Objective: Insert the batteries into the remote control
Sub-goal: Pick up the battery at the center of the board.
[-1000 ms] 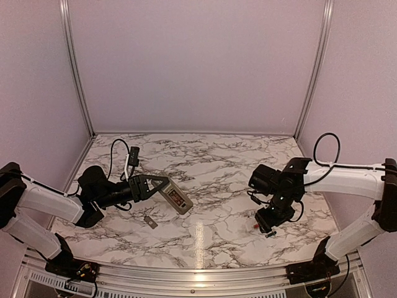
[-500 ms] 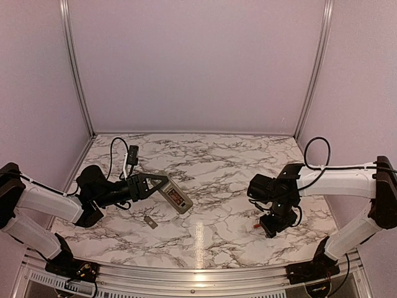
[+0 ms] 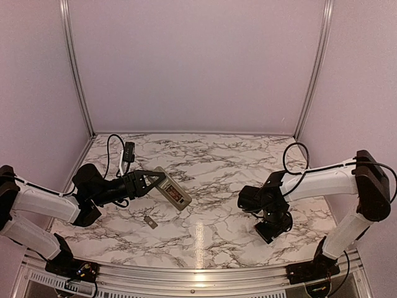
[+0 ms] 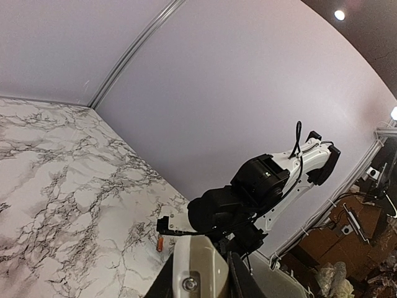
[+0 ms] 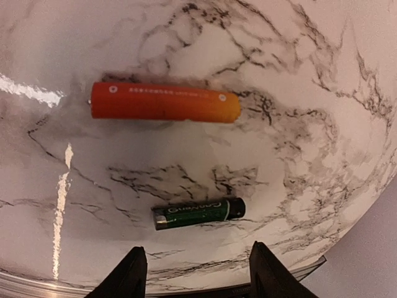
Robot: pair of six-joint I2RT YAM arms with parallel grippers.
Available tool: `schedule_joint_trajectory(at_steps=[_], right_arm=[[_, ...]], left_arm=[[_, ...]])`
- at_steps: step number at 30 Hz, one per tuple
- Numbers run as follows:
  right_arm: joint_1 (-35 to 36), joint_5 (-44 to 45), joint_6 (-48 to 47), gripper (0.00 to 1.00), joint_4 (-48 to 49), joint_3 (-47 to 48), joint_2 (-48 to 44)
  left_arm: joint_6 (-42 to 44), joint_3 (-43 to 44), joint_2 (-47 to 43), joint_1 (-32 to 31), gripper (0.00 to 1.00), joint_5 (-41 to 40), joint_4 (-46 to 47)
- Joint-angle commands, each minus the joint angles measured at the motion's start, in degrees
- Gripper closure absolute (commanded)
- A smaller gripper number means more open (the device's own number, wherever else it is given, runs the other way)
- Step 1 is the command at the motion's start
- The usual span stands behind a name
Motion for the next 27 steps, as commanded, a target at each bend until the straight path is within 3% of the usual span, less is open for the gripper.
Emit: schedule_joint_trajectory(at_steps=[1, 10, 27], right_arm=[[1.6, 3.8, 2.1, 0.45, -0.6, 1.1, 2.5], [2.3, 7.7, 4.0, 0.48, -1.6, 1.8, 4.1], [3.5, 6.6, -0.5, 0.57, 3.4, 4.4, 8.2]], left_arm=[[0.9, 0.0, -1.3, 0.5, 1.0, 1.2, 0.6], [-0.2, 0.1, -0.3, 0.5, 1.0, 1.7, 2.6], [0.7, 0.3, -1.2, 1.0, 1.0, 1.3, 0.9]])
